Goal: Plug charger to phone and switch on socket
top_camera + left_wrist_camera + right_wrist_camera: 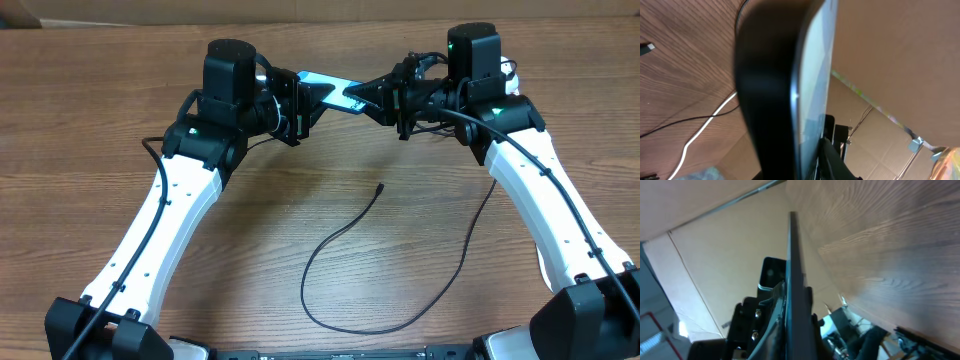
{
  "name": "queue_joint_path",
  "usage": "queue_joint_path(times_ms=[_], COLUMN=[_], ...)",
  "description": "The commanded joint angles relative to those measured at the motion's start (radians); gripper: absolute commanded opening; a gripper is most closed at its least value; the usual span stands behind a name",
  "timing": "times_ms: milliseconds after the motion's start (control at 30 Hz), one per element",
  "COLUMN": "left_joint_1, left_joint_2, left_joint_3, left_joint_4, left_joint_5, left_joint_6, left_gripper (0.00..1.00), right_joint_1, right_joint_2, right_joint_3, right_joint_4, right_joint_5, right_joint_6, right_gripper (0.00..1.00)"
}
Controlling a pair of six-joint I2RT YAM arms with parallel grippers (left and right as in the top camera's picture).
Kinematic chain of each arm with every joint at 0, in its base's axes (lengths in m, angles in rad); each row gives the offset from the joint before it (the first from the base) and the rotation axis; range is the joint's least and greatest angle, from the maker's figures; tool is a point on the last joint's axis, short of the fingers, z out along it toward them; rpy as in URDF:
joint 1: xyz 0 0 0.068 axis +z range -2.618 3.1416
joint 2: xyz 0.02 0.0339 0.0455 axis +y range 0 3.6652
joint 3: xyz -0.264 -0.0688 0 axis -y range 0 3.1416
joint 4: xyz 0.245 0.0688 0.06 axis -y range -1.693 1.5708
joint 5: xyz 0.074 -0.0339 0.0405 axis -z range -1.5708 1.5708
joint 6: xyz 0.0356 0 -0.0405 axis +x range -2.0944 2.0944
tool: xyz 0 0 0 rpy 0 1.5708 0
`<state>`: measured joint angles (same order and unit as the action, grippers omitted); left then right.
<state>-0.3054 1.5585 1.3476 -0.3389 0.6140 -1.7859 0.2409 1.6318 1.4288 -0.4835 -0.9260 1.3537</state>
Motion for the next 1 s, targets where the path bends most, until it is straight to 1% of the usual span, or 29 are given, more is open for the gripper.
queue_joint_path(times_ms=[0,133,200,233,300,367,433,467,567,667,700,800,900,967], left_joint_1=[0.006,0.006,0.006,0.006,0.006,0.006,0.009,0.012,0.027,0.053,0.076,0.109,0.124,0.124], left_joint_2=[0.006,0.006,0.006,0.006,0.006,0.006,0.006,0.006,0.006,0.006,0.006,0.006,0.006,0.006], left_joint_3=[0.008,0.008,0.008,0.008,0.008,0.008,0.008,0.008,0.008,0.008,0.008,0.008,0.008,0.008], left_joint_4=[0.011,0.011,0.011,0.011,0.011,0.011,0.003,-0.010,-0.072,-0.147,-0.200,-0.286,-0.374,-0.442], left_joint_5=[0.003,-0.014,-0.019,-0.019,-0.031,-0.077,-0.138,-0.175,-0.299,-0.384,-0.411,-0.418,-0.472,-0.539], left_joint_6=[-0.003,-0.002,-0.002,-0.002,0.002,0.034,0.079,0.107,0.215,0.350,0.481,0.682,0.851,0.922], left_gripper=[0.05,0.04,0.04,0.04,0.04,0.04,0.04,0.04,0.04,0.04,0.04,0.04,0.04,0.04], right_joint_1=[0.007,0.007,0.007,0.007,0.007,0.007,0.007,0.007,0.005,0.004,0.004,0.008,0.027,0.043], right_joint_2=[-0.023,-0.023,-0.023,-0.023,-0.023,-0.023,-0.023,-0.023,-0.023,-0.023,-0.023,-0.018,-0.006,0.004], right_joint_3=[0.038,0.038,0.038,0.038,0.038,0.038,0.038,0.038,0.038,0.038,0.038,0.037,0.014,-0.028], right_joint_4=[0.003,-0.001,-0.001,-0.001,0.000,0.000,0.000,-0.001,-0.057,-0.174,-0.288,-0.418,-0.506,-0.526], right_joint_5=[-0.077,-0.079,-0.079,-0.079,-0.079,-0.078,-0.074,-0.068,0.002,0.152,0.321,0.591,0.855,0.947], right_joint_6=[-0.028,-0.071,-0.080,-0.080,-0.094,-0.129,-0.174,-0.201,-0.295,-0.399,-0.457,-0.565,-0.592,-0.592], right_gripper=[0.20,0.42,0.56,0.66,0.78,0.88,0.93,0.98,1.00,1.00,1.00,1.00,1.00,1.00])
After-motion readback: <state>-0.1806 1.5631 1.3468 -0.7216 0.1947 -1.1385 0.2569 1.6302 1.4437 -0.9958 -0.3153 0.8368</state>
